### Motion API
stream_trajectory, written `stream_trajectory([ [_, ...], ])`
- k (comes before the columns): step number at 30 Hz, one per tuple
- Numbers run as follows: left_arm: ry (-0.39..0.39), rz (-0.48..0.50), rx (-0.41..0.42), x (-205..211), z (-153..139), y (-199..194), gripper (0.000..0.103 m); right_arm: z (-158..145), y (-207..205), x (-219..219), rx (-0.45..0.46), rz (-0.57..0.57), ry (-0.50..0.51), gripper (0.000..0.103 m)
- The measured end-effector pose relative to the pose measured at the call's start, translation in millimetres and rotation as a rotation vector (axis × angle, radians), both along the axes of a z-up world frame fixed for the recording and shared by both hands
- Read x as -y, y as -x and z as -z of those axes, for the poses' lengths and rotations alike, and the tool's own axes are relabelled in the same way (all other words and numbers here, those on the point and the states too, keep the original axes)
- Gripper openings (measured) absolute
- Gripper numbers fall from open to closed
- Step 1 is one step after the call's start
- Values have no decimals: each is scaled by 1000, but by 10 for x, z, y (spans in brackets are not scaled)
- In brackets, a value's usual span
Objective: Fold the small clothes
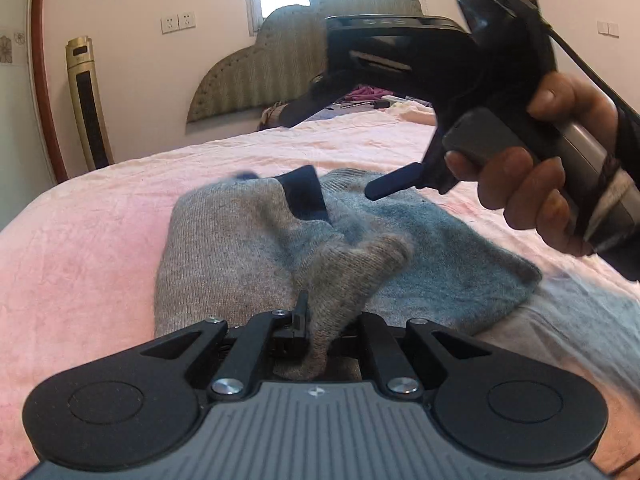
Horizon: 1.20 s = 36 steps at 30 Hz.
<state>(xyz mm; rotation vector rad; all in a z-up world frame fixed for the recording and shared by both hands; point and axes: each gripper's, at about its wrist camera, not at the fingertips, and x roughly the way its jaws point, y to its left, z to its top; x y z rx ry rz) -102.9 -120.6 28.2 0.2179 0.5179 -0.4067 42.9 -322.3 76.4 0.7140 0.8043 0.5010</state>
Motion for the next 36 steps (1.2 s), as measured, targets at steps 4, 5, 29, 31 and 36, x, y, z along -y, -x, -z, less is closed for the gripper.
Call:
stream_trajectory([
  [4,6,-3,16,-7,-49,28,5,-30,-206,-251,-26,-95,86,103],
  [5,12,-2,23,-3,-52,81,5,-16,-272,-298,-42,-98,100,103],
  [29,87,263,-110,744,120,-128,7,209,-619,530,-129,-57,189,26],
  [31,141,313,-134,563,38,-89,14,304,-530,646,-120,-4,86,30],
  [36,202,330,-105,-128,-195,62,38,8,-250,705,19,53,85,75],
])
